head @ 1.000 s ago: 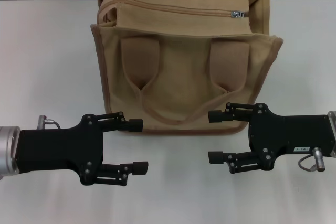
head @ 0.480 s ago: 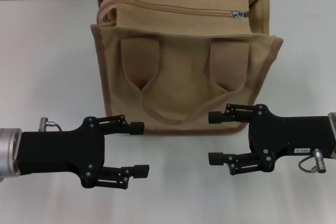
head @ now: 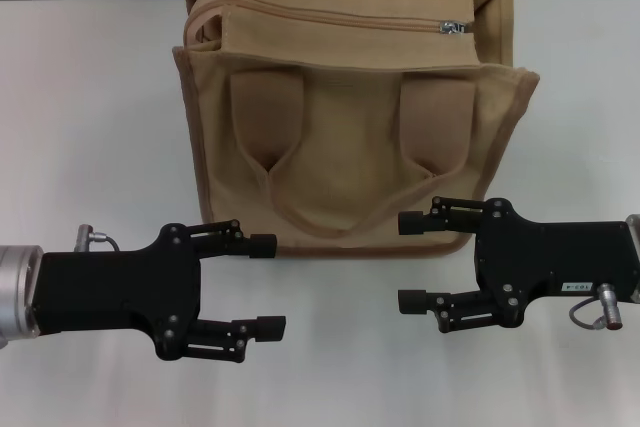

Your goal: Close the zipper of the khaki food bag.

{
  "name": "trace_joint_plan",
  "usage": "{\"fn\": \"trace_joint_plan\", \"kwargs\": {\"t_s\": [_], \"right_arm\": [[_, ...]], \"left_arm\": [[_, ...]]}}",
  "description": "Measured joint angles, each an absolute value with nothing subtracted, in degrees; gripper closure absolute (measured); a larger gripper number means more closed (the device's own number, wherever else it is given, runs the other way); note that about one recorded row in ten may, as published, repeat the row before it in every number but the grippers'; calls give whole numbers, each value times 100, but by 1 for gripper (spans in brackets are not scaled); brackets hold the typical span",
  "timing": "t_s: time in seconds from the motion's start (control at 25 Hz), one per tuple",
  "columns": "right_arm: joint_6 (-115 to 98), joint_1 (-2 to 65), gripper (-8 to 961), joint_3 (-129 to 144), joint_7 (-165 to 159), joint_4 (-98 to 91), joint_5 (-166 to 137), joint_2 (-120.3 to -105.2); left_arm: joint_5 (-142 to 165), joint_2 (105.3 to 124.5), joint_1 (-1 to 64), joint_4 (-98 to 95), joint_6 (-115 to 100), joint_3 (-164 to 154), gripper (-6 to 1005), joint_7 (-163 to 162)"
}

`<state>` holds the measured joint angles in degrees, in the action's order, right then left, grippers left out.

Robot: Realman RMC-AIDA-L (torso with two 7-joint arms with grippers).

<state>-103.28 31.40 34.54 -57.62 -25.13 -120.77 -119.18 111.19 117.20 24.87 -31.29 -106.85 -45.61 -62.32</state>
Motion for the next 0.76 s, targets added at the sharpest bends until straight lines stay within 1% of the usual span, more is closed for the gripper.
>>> {"fn": "trace_joint_plan", "kwargs": {"t_s": [0.76], "right_arm": [[-10320, 3138, 130, 3454, -5764, -2514, -12067, -11918]], "left_arm": [[11169, 11725, 2487, -3129, -10708, -4561, 170, -6235]]}}
